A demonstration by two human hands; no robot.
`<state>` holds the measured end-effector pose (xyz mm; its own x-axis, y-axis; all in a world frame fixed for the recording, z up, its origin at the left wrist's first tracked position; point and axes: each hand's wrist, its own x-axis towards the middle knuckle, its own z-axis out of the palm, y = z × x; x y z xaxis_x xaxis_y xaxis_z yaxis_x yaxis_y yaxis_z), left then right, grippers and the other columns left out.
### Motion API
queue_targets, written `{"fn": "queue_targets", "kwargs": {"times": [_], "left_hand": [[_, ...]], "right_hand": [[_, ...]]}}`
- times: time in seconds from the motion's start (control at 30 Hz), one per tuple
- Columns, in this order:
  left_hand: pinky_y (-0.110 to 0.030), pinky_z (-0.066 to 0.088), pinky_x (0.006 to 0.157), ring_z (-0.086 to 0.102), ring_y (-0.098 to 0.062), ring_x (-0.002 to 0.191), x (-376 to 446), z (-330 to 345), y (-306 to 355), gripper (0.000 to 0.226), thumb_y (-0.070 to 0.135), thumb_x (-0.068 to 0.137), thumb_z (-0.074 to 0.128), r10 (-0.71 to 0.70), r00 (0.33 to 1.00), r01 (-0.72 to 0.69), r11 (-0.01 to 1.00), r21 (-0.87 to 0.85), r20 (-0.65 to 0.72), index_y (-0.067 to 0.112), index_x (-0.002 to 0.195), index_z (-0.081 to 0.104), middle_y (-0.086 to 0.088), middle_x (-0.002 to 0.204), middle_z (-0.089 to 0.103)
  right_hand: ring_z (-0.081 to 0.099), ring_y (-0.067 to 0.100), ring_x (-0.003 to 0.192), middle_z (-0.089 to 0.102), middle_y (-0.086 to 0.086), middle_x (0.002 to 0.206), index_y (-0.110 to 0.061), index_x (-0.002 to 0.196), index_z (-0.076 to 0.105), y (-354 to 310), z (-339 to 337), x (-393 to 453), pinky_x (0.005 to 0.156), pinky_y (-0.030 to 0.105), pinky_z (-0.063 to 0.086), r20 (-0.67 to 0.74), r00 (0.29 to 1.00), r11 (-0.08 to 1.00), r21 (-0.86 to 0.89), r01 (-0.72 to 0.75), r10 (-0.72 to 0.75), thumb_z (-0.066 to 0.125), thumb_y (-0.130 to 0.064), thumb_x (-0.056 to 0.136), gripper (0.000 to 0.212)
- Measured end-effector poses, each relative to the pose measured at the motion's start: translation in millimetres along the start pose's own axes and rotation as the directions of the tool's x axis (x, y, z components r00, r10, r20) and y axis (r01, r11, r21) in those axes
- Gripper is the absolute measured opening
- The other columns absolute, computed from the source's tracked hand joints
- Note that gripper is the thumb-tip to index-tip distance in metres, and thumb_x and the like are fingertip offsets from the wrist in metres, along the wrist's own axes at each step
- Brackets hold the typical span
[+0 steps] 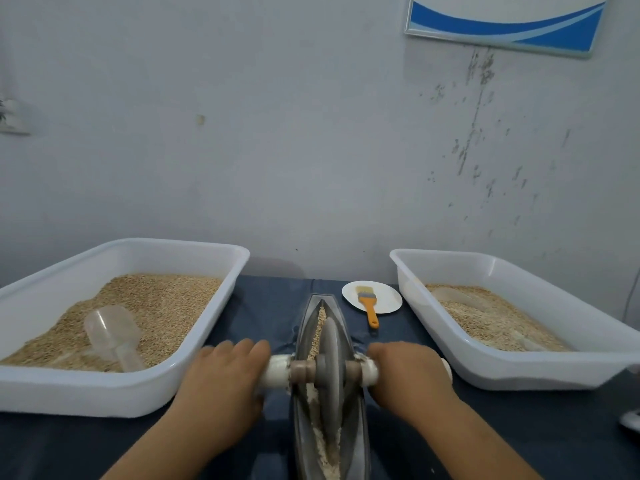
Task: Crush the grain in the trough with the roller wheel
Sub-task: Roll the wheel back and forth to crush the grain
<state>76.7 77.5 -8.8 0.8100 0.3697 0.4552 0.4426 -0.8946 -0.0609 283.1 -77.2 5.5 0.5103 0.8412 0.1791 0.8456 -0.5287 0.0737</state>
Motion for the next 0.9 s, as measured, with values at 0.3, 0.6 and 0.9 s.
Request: {"fn": "queue_targets", "kwargs": {"times": [0.3,0.6,0.9], "left_hand": [[-0.033,0.045,0.053,0.054,-0.020,0.060,-24,3,3,0.055,0.039,0.038,0.085,-0.028,0.998,0.026,0.999,-0.038,-0.059,0.023,0.083,0.059,0.006,0.073,0.053],[-0.034,0.044,0.071,0.056,-0.019,0.082,-4,6,6,0.045,0.039,0.067,0.074,-0.145,0.987,0.143,0.989,0.035,0.062,0.026,0.103,0.051,0.006,0.093,0.055],[-0.036,0.043,0.054,0.047,-0.021,0.056,-23,6,8,0.039,0.026,0.043,0.077,-0.050,0.986,0.039,0.996,-0.076,-0.156,0.023,0.074,0.053,0.006,0.067,0.046]], "right_hand": [[0.042,0.016,0.065,0.044,-0.007,0.069,-0.031,0.078,0.039,-3,-3,-18,0.062,0.033,0.030,-0.091,0.994,0.998,-0.048,0.050,-0.054,0.052,-0.035,0.082,0.014],[0.056,0.019,0.084,0.064,-0.006,0.096,-0.032,0.088,0.045,-11,-11,3,0.070,0.033,0.033,-0.062,0.998,0.996,-0.086,0.022,-0.028,0.056,-0.024,0.087,0.014],[0.045,0.018,0.072,0.042,-0.005,0.072,-0.030,0.072,0.032,-5,-1,-35,0.065,0.033,0.028,-0.077,0.996,0.998,-0.022,-0.051,0.049,0.050,-0.038,0.083,0.023]]}}
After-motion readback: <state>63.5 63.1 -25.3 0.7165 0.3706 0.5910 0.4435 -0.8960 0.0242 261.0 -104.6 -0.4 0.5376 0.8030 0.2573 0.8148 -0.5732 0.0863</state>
